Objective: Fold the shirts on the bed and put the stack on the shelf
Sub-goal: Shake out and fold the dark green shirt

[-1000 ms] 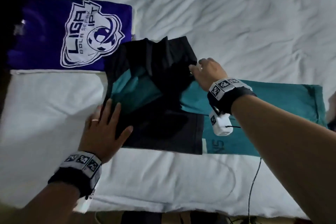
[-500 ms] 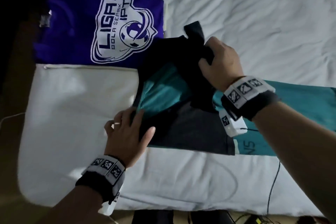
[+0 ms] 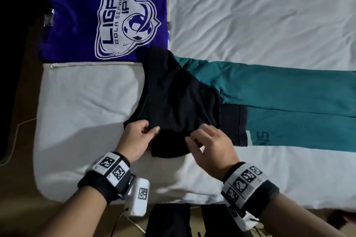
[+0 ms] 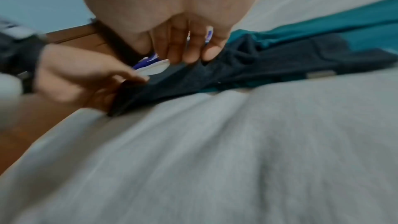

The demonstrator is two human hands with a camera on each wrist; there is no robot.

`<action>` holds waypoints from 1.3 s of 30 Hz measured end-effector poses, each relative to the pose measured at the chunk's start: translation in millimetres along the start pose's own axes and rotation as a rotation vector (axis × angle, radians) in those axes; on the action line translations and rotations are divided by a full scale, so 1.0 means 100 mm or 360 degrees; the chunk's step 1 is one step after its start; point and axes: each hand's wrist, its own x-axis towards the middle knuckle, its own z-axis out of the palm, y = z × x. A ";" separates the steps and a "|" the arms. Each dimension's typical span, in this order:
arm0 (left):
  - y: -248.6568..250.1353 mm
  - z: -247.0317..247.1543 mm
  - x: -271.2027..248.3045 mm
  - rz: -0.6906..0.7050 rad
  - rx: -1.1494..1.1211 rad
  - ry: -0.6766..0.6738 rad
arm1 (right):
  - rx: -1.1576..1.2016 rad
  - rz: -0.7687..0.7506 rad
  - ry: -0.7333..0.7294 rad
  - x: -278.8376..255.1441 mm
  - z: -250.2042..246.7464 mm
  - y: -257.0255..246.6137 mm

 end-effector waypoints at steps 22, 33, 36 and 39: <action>0.05 -0.39 -0.09 -0.0176 0.0453 -0.0011 | -0.0160 0.0724 -0.0450 0.01 -0.28 0.49; 0.48 -0.78 0.83 0.0254 0.0395 0.0577 | -0.0238 0.0197 -0.0423 1.20 0.12 -0.37; 0.53 -0.76 1.04 0.0382 0.0352 0.0553 | -0.0356 0.0258 -0.0516 1.43 0.30 -0.48; 0.60 -0.74 1.20 0.0485 0.0366 0.0534 | -0.0504 0.0294 -0.0600 1.57 0.41 -0.53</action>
